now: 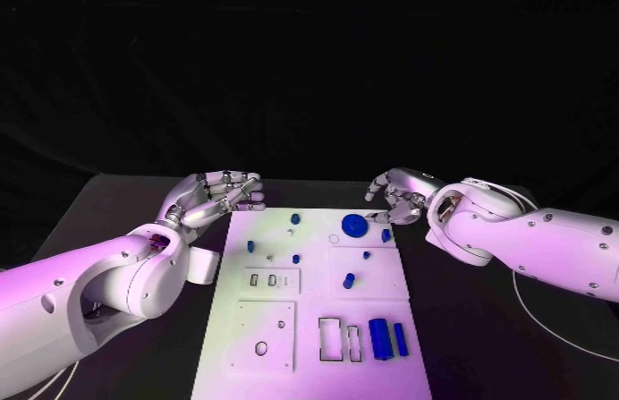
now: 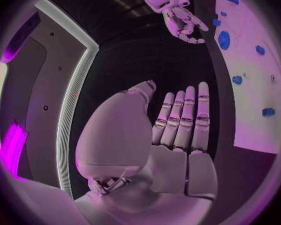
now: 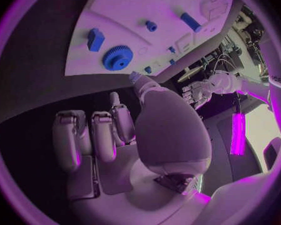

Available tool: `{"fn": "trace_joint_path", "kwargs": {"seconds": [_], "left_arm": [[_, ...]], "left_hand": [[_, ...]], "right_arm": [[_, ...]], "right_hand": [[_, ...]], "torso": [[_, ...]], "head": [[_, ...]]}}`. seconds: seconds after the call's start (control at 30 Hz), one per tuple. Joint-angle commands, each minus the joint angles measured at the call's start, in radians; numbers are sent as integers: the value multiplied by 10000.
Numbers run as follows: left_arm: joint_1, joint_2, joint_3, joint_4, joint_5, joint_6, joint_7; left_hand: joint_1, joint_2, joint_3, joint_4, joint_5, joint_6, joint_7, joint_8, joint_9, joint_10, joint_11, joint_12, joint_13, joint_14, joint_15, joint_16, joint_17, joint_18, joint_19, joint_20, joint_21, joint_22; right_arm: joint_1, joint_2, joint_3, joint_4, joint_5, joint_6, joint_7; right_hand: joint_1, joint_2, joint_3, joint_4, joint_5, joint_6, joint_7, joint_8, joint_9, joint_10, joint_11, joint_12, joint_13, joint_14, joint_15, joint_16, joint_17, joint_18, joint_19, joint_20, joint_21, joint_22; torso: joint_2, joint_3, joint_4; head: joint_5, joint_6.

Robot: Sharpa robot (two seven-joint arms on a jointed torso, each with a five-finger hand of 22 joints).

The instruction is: Assemble the parts on the task board

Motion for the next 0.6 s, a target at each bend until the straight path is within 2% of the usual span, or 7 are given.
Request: {"fn": "trace_joint_path", "kwargs": {"seconds": [0.03, 0.2, 0.43, 0.6], "left_arm": [[10, 29, 7, 8, 46, 233, 30], [10, 35, 7, 3, 47, 245, 23], [10, 39, 7, 3, 47, 256, 18], [9, 47, 7, -6, 47, 268, 15]], "left_hand": [[-1, -89, 51, -6, -46, -88, 381, -68, -10, -42, -16, -47, 10, -48, 6, -43, 14, 39, 48, 12, 59, -12], [-1, -89, 51, -6, -46, -88, 381, -68, -10, -42, -16, -47, 10, -48, 6, -43, 14, 39, 48, 12, 59, -12], [-1, -89, 51, -6, -46, -88, 381, -68, -10, -42, -16, -47, 10, -48, 6, -43, 14, 39, 48, 12, 59, -12], [-1, -89, 51, -6, -46, -88, 381, -68, -10, -42, -16, -47, 10, -48, 6, -43, 14, 39, 48, 12, 59, -12]], "right_arm": [[-65, 173, -21, -149, 273, 702, -100], [-160, 454, -54, -387, 161, 779, -139], [-245, 762, -79, -693, 109, 729, -174], [-321, 935, -94, -869, -60, 684, -220]], "right_hand": [[125, 70, -123, 77, 77, -125, 23, 134, 29, 264, 32, 531, 986, 822, 100, 94, 1514, -105, 568, 109, 98, 1938], [176, 114, -220, 185, 106, -186, 50, 267, 45, 593, 66, 1055, 1530, 900, 135, 253, 1904, -132, 642, 145, 172, 2049], [243, 176, -236, 230, 130, -191, 61, 350, 49, 762, 81, 1300, 1788, 928, 153, 312, 2049, -152, 696, 165, 224, 2125], [263, 188, -229, 228, 137, -194, 63, 358, 48, 767, 83, 1311, 1799, 934, 155, 323, 2079, -159, 714, 167, 241, 2150]], "torso": [[8, -7, 34], [5, -25, 37], [2, -26, 16], [3, -32, 38]], "head": [[2, -15], [16, -45], [37, -71], [49, -119]]}}
